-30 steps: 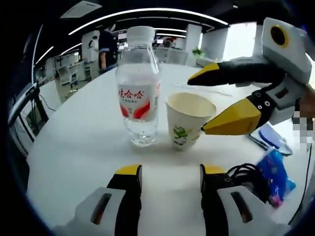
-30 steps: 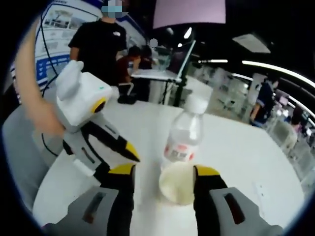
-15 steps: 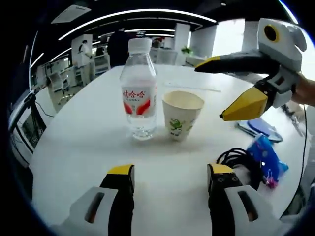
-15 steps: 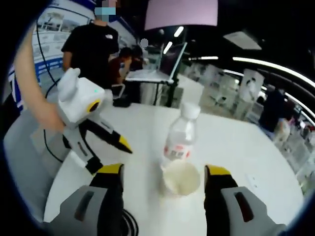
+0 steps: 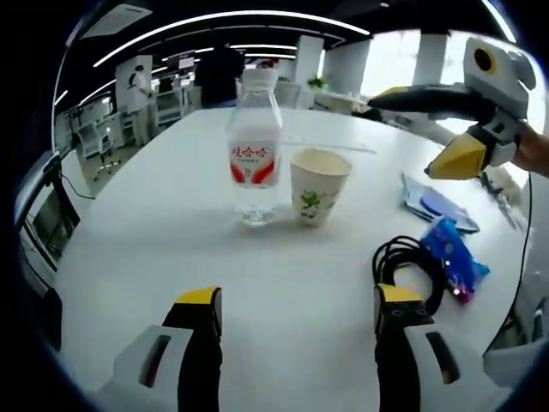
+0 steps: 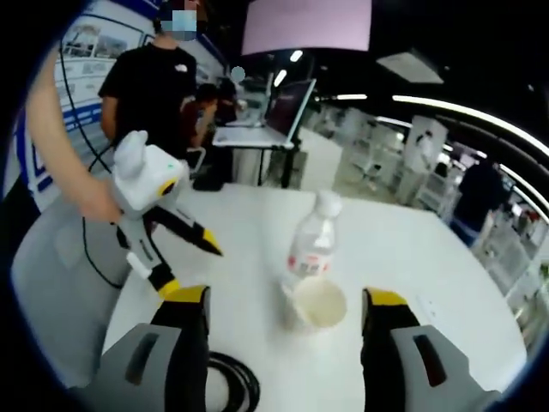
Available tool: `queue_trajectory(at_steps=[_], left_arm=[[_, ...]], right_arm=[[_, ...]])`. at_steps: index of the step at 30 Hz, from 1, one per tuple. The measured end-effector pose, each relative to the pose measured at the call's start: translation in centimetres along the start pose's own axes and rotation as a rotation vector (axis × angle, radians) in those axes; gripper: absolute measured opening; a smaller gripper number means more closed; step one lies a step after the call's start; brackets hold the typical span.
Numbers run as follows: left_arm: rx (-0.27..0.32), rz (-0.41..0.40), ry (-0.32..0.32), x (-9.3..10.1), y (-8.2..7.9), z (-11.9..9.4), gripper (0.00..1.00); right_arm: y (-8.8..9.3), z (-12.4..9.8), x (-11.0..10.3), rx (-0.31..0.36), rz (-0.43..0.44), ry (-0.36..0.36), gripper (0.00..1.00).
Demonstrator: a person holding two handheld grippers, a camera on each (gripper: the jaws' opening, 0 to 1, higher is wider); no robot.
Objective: Arrange the tabletop items into an orderly group along one side of the table until the central work area is clear of visible clutter.
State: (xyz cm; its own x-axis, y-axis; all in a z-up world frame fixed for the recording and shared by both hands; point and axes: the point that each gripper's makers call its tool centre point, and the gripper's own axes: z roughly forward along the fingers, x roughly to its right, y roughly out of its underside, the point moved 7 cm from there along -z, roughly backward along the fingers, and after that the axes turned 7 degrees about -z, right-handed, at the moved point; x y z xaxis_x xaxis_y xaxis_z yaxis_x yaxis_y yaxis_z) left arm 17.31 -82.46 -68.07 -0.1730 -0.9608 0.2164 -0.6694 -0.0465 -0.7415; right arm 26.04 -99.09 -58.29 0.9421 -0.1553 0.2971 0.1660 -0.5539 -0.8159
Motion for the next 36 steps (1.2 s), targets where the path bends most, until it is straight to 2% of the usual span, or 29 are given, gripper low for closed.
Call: queue_trajectory(at_steps=[7,16,21,28,36], left_arm=[[-0.006,0.011,0.033,-0.5,0.2,-1.0,0.74],[-0.015,0.059,0.086,0.0,0.3,-2.0,0.73],[-0.010,0.088,0.115,0.0,0.1,-2.4,0.73],[-0.016,0.129,0.147,0.1,0.3,-2.5,0.73],[-0.029,0.158,0.195,0.4,1.1,-2.6,0.73]], right_arm=[[-0.1,-1.6,-0.9,-0.024,0.019,0.039,0.70],[0.0,-3.2,-2.4,-0.045,0.047,0.093,0.70],[0.0,-4.4,-3.5,-0.054,0.058,0.147,0.70],[0.6,-7.4,-4.9,-0.052,0.119,0.237,0.69],[1.6,-8.8,-6.1,-0.054,0.191,0.313,0.69]])
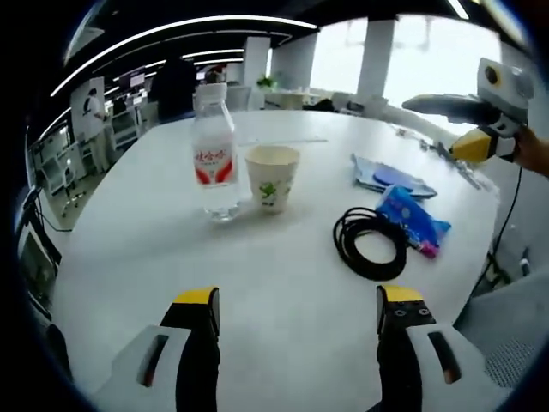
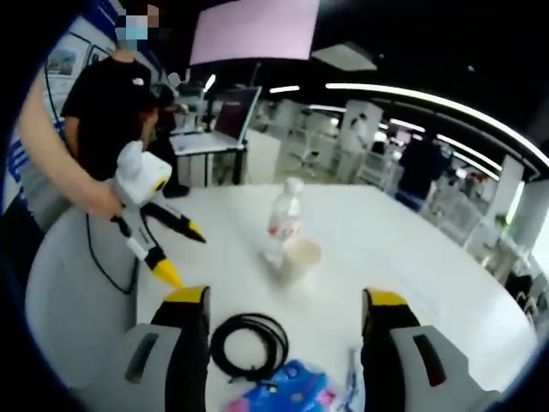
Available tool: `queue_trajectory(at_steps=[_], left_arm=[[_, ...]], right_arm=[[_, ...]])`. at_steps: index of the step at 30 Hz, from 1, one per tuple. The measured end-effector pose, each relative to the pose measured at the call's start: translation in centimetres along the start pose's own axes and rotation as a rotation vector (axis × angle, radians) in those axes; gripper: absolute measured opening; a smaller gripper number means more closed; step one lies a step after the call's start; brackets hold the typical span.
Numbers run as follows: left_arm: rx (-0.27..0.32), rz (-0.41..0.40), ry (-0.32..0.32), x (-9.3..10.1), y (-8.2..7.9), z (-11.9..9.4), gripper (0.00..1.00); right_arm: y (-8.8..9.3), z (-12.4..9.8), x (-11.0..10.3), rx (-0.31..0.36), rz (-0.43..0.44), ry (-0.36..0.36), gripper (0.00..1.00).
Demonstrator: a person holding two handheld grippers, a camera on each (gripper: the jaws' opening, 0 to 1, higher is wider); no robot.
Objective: Arrange the tabletop items into an orderly group along one side of the table until the central work area is clear of visible clutter.
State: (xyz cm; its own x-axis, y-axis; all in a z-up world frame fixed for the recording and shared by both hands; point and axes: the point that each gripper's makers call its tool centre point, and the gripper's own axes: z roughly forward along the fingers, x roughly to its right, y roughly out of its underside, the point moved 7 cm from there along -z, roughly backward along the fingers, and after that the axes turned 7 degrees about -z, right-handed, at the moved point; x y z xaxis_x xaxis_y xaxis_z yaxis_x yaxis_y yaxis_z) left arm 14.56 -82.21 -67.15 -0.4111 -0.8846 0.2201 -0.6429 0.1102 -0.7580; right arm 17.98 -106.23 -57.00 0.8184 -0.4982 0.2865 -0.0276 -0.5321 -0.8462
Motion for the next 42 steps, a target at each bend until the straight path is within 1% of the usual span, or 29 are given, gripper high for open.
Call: queue_trajectory(at_steps=[4,9,11,16,18,19,23,27,29,32,33,34,36,39,42], left_arm=[[-0.007,0.012,0.012,-0.2,0.2,0.1,0.73],[-0.011,0.023,0.022,-0.1,-0.4,0.7,0.73],[-0.007,0.037,0.040,0.5,-0.8,1.0,0.73],[-0.015,0.091,0.054,2.1,-1.3,1.3,0.72],[-0.020,0.093,0.053,2.3,-1.4,1.5,0.71],[-0.024,0.090,0.052,2.5,-1.4,1.6,0.71],[-0.033,0.082,0.042,3.4,-1.5,1.9,0.71],[-0.036,0.105,0.027,4.2,-2.3,2.3,0.69],[-0.026,0.112,0.024,4.7,-2.8,2.5,0.69],[-0.011,0.113,0.029,5.6,-3.4,3.0,0.70],[0.005,0.104,0.036,5.8,-3.5,3.2,0.70],[0.007,0.091,0.044,6.2,-3.5,3.5,0.70],[-0.014,0.091,0.040,6.4,-3.3,3.9,0.70],[-0.027,0.102,0.031,6.9,-3.2,4.1,0.70],[-0.021,0.099,0.042,7.4,-3.5,4.1,0.69]], right_arm=[[1.0,-0.9,-0.6,-0.018,0.022,0.027,0.69],[1.5,-2.3,-0.7,-0.022,0.048,0.059,0.69],[1.6,-3.0,-0.7,-0.014,0.065,0.078,0.69],[3.2,-4.0,-0.3,-0.004,0.100,0.099,0.68],[3.7,-4.1,-0.2,-0.001,0.126,0.100,0.67],[3.9,-4.2,-0.1,0.008,0.155,0.104,0.67],[4.1,-4.4,0.0,0.010,0.142,0.087,0.67],[4.1,-4.9,0.6,0.030,0.154,0.080,0.67],[4.3,-5.2,0.9,0.032,0.155,0.080,0.67],[5.0,-5.8,1.3,0.032,0.161,0.077,0.67],[5.2,-6.0,1.4,0.031,0.167,0.076,0.67],[5.5,-6.1,1.5,0.030,0.178,0.069,0.67],[5.8,-6.2,1.5,0.023,0.176,0.061,0.67],[6.4,-6.5,1.6,0.027,0.194,0.070,0.66],[6.8,-6.8,1.6,0.036,0.230,0.098,0.66]])
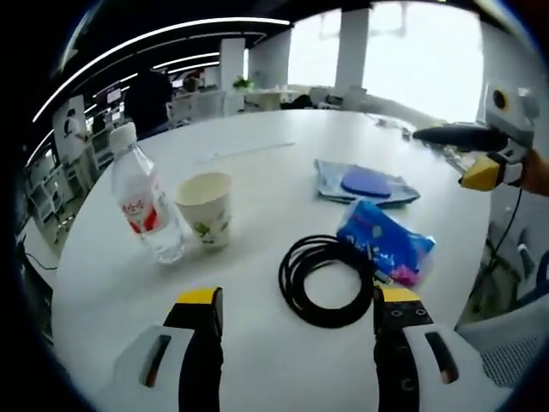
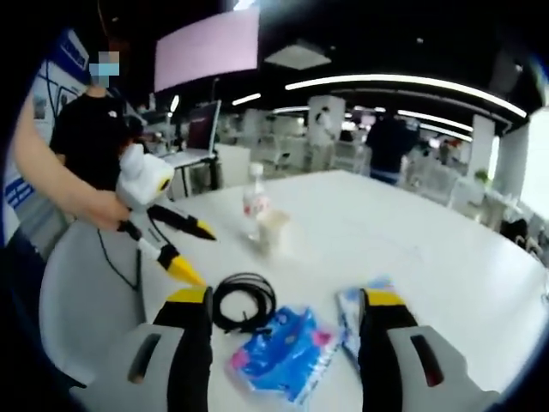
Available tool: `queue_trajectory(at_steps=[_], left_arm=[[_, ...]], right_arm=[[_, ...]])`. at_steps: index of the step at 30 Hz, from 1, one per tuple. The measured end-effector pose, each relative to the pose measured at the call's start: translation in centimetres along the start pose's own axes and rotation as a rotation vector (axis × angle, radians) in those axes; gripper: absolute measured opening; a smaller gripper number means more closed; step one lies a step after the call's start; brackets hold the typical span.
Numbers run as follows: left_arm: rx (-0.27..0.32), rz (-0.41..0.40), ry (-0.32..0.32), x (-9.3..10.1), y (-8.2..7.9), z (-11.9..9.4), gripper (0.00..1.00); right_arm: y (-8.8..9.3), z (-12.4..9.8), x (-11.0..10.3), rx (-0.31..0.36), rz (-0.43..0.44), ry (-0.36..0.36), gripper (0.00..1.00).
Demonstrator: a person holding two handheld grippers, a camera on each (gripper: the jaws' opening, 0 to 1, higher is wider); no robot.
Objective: Arrange the tabletop items into an orderly group along one side of the table until the central work area is clear of visible clutter.
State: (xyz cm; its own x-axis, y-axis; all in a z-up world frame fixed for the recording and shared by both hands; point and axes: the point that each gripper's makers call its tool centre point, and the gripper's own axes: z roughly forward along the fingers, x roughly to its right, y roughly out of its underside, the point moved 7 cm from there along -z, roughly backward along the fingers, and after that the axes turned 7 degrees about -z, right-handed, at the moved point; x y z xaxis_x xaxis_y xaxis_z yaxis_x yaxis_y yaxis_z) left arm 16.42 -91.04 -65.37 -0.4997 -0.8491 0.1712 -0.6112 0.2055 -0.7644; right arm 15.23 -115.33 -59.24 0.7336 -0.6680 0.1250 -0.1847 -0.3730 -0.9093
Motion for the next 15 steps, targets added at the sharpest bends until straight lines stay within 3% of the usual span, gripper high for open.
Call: queue_trajectory(at_steps=[6,15], left_arm=[[-0.021,0.024,0.008,0.2,-0.7,1.1,0.67],[-0.037,0.044,0.049,1.9,-1.8,3.3,0.65]], right_arm=[[0.9,-0.9,0.2,0.008,0.045,0.028,0.66],[2.6,-2.6,1.6,-0.001,0.104,0.082,0.65]])
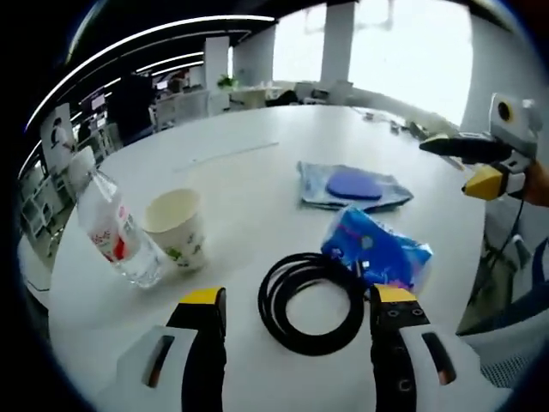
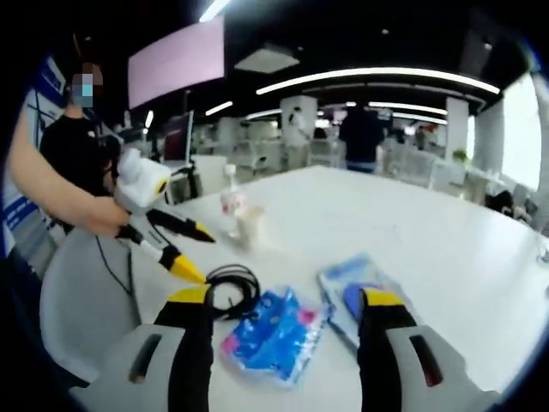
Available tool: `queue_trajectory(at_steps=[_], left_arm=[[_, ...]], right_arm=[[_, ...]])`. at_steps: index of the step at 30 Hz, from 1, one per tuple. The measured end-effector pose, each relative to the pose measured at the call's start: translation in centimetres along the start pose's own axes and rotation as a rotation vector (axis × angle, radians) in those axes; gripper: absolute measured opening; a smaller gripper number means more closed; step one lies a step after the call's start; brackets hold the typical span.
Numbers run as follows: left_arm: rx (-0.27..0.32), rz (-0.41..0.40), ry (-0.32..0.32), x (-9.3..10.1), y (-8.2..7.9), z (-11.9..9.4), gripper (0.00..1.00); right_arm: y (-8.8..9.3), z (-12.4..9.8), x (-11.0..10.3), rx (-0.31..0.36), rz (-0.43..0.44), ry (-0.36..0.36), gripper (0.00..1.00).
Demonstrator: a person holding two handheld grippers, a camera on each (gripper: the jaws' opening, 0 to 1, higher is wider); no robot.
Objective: Arrange the tabletop items into an orderly group along one side of the table until the central work area is clear of visible clutter.
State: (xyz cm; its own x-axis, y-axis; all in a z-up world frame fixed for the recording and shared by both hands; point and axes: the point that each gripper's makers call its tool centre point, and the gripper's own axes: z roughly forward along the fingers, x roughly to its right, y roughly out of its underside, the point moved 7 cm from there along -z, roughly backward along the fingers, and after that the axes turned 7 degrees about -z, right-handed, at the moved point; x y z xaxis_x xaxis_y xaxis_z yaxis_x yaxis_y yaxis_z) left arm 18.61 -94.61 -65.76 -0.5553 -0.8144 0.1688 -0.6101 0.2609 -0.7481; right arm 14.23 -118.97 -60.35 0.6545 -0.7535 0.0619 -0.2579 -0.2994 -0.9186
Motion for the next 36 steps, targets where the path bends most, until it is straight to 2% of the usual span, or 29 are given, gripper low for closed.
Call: queue_trajectory(at_steps=[5,11,18,36], left_arm=[[-0.007,0.010,0.016,0.7,-0.5,1.0,0.64],[-0.017,0.037,0.035,1.3,-1.8,2.5,0.64],[-0.020,0.052,0.044,1.1,-3.3,4.0,0.62],[-0.032,0.076,0.073,1.6,-5.5,6.9,0.58]], right_arm=[[0.4,-0.3,0.5,-0.007,-0.001,0.010,0.64],[1.2,-0.7,1.4,-0.001,0.057,0.044,0.64],[2.1,-1.1,2.3,-0.007,0.093,0.072,0.64],[3.6,-1.2,3.7,-0.005,0.207,0.135,0.61]])
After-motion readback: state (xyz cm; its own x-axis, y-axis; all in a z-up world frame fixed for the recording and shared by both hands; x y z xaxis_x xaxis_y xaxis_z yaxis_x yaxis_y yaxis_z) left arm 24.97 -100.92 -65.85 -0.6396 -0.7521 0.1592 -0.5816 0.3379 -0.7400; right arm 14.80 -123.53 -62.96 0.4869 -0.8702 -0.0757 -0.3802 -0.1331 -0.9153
